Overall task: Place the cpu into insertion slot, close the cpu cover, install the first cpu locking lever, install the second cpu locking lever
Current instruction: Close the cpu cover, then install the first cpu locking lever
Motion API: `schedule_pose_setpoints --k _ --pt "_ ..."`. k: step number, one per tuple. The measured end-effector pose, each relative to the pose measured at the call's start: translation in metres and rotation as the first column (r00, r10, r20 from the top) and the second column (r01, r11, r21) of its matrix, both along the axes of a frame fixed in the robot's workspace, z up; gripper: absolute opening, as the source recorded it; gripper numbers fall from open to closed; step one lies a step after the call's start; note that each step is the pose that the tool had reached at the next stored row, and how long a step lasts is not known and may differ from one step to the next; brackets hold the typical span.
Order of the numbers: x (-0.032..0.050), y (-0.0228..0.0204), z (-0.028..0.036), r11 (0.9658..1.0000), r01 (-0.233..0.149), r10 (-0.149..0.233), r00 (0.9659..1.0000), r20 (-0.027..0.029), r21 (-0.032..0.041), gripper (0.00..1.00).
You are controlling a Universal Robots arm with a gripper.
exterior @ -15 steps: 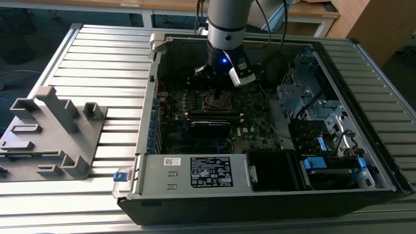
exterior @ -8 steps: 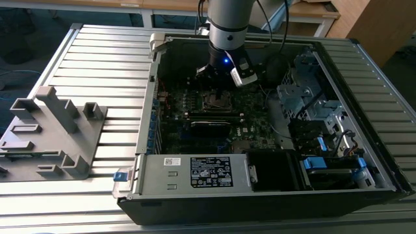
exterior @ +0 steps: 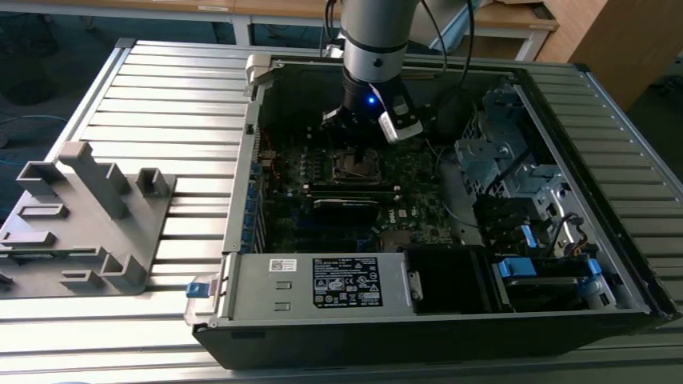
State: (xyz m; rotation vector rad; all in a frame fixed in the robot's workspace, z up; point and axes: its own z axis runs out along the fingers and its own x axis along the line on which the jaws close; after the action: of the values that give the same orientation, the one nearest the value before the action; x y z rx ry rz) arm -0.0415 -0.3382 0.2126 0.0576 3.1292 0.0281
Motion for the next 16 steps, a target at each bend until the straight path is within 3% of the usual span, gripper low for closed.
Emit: schedule_pose_setpoints --k 5,16 --pt "0.0 -0.002 -0.0001 1.0 0.0 0.0 1.0 0.0001 0.0002 0.11" --pt "0.0 -0.0021 0.0026 1.0 0.0 0.0 1.0 0.0001 0.0 0.11"
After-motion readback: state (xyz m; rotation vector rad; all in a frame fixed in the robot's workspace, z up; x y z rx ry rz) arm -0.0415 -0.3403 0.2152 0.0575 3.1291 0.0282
